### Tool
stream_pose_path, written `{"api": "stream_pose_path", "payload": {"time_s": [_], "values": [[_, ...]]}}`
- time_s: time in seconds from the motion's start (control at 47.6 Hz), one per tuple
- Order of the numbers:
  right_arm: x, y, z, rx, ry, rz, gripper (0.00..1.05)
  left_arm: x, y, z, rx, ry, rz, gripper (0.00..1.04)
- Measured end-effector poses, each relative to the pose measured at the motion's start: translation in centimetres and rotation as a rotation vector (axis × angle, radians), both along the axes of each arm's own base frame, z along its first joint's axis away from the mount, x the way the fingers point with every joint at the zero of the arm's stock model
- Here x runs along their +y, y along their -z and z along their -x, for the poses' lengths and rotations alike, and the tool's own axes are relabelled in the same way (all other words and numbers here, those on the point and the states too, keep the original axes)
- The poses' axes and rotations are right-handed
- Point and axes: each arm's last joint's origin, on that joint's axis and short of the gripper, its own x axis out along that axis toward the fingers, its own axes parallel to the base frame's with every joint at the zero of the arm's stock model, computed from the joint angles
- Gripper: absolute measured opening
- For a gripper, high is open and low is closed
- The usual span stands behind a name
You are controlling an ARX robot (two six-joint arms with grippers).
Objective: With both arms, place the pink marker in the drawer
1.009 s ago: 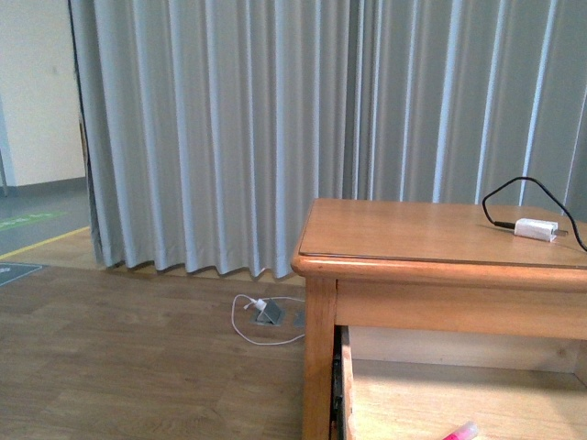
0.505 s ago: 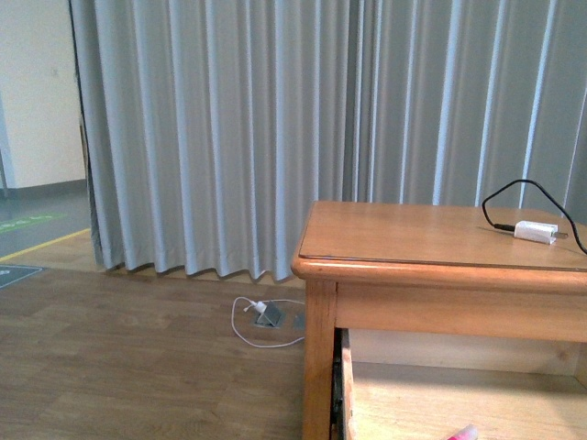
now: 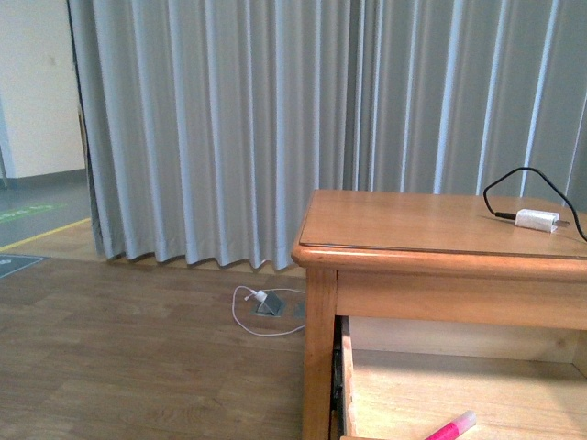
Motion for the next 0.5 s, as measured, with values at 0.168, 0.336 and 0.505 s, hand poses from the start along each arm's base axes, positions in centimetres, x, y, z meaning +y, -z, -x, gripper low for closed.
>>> {"api": "stream_pose_path", "payload": {"time_s": [0.168,0.336,0.505], "values": [[0.0,0.0,0.0,0.0,0.0,0.0,0.96,0.0,0.0,0.0,-0.001,0.0,0.001,0.05],[0.1,0.5,-0.3,-0.151,0.173,0.072,0.96,0.0,0.0,0.0,-0.001,0.0,0.0,0.32],[0.1,2.3,-1.7,0.029,0.174,0.099,0.96,0.0,0.0,0.0,0.0,0.0,0.0,0.65]]}}
